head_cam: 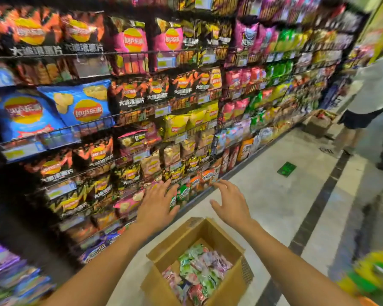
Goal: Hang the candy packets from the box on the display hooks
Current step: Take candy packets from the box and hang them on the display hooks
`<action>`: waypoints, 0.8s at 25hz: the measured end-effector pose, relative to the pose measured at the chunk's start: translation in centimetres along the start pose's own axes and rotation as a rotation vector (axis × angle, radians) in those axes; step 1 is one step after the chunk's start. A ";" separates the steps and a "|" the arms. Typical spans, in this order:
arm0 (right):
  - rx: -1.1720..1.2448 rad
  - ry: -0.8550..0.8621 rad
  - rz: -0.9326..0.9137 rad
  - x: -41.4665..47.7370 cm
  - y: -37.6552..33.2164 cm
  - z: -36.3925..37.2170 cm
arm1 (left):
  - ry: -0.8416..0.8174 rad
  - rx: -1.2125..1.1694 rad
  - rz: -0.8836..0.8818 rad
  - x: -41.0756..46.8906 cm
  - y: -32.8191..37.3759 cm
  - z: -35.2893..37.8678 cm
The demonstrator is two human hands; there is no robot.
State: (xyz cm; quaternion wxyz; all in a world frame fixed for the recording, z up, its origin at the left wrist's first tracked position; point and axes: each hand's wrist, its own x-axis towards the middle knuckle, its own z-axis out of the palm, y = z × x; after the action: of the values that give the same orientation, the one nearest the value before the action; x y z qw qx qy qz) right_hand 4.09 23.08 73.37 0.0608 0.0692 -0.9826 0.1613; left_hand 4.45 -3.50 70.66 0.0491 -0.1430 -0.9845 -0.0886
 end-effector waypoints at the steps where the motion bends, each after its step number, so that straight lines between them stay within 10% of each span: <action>1: 0.001 -0.002 0.006 1.0 0.3 0.5 | 0.003 -0.010 -0.006 1.0 -0.3 0.4; 10: 0.041 -0.011 0.028 10.6 2.9 10.5 | -0.037 -0.021 -0.007 8.8 -4.9 9.3; 20: 0.036 -0.177 0.039 10.5 15.9 37.1 | -0.148 -0.062 -0.015 9.0 -7.3 38.0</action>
State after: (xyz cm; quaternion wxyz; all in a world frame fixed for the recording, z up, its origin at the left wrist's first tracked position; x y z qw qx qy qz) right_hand -12.27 24.70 35.05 -0.0305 0.0653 -0.9822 0.1734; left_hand -8.95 -0.76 33.34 -0.0288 -0.1434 -0.9833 -0.1084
